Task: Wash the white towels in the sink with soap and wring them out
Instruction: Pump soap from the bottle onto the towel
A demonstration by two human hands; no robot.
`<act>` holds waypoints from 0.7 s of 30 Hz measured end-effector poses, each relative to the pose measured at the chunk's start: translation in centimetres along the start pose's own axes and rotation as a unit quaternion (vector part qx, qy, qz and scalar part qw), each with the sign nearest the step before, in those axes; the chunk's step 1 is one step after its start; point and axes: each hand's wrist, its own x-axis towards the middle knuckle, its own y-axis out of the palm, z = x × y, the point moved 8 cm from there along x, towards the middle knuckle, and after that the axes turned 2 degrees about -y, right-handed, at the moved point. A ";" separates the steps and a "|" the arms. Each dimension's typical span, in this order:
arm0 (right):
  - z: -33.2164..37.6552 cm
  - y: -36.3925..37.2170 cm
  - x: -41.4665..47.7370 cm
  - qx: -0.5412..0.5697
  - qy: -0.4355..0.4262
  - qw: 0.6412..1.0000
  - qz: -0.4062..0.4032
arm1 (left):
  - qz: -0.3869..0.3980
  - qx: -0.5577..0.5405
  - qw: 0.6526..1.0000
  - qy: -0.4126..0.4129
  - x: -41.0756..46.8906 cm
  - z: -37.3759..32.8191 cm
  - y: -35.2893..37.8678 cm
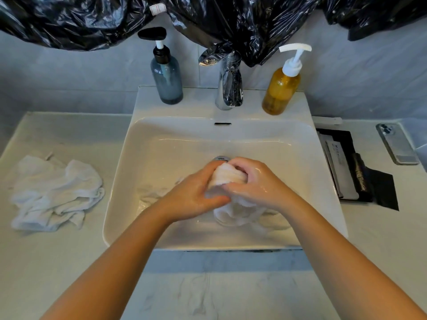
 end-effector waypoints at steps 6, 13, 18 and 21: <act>-4.4 -1.2 -1.2 -0.110 0.106 0.987 0.053 | -0.076 -0.232 0.969 -0.020 1.0 -0.4 -3.1; -3.5 -1.5 -1.8 0.473 0.067 0.870 -0.121 | -0.083 -0.309 0.947 -0.037 2.5 -1.1 -1.1; -1.9 -0.4 -0.7 0.449 0.158 0.850 -0.227 | -0.365 -0.294 0.881 -0.062 1.7 -3.9 0.7; -1.5 -1.4 -0.9 0.373 0.142 0.847 -0.352 | -0.402 -0.280 0.868 -0.081 2.2 -4.6 0.6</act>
